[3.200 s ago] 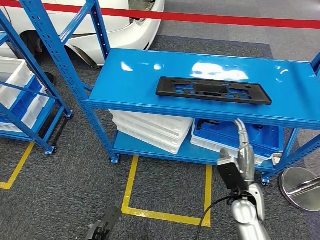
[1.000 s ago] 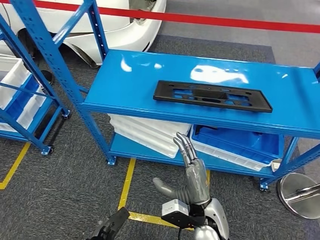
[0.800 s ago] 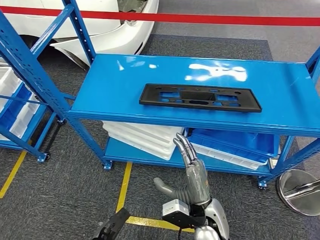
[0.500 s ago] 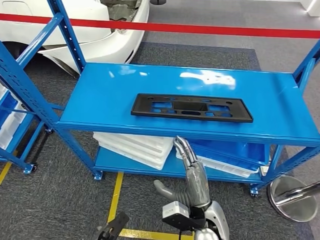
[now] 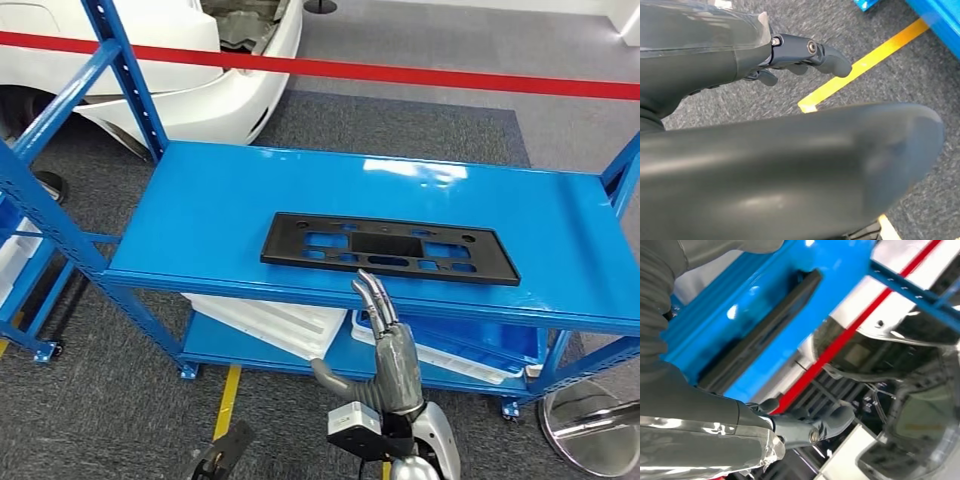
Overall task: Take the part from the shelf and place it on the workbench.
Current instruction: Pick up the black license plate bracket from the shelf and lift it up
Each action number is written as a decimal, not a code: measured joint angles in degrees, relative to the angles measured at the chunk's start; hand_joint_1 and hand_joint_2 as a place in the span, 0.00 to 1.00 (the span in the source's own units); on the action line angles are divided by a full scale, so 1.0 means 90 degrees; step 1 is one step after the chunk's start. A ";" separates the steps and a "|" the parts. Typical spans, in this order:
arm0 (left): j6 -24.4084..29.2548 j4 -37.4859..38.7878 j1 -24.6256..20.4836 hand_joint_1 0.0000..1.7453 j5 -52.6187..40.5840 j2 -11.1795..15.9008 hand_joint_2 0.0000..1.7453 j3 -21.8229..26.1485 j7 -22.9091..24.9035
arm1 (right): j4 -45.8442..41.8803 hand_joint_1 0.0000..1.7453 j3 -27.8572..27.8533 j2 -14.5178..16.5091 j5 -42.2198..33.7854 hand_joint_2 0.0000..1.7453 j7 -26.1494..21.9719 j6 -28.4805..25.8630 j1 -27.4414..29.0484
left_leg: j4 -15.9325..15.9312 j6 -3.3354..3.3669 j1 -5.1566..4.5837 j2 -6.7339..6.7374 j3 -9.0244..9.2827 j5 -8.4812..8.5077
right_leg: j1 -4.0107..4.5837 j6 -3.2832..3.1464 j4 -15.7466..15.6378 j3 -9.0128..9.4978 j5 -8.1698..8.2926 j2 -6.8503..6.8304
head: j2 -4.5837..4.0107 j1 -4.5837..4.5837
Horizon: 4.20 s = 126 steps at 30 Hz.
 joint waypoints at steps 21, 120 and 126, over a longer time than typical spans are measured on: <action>0.0081 0.0030 0.0018 0.00 0.0002 -0.0002 0.00 -0.0012 0.0009 | -0.0070 0.00 -0.0107 -0.0026 0.0197 1.00 0.0050 -0.0020 0.0022 | 0.0135 0.0072 0.0049 -0.0015 -0.0923 0.0696 | -0.0097 0.0121 0.0528 0.0754 -0.0924 0.0052 | 0.0000 0.0019; 0.0560 0.0053 -0.0106 0.00 0.0055 -0.0075 0.00 -0.0293 0.0345 | 0.0606 0.00 -0.0124 -0.3130 0.1045 1.00 0.1092 0.3377 -0.1825 | -0.0121 -0.0063 -0.0049 -0.0055 -0.0116 0.0152 | -0.0015 -0.0098 -0.0168 0.0145 -0.0012 0.0081 | 0.0000 -0.0014; 0.0542 0.0053 -0.0110 0.00 0.0033 -0.0078 0.00 -0.0330 0.0361 | 0.0871 0.00 0.0043 -0.2885 0.1045 1.00 0.1127 0.3253 -0.2083 | -0.0121 -0.0063 -0.0050 -0.0055 -0.0113 0.0153 | -0.0015 -0.0098 -0.0168 0.0145 -0.0012 0.0079 | 0.0000 -0.0014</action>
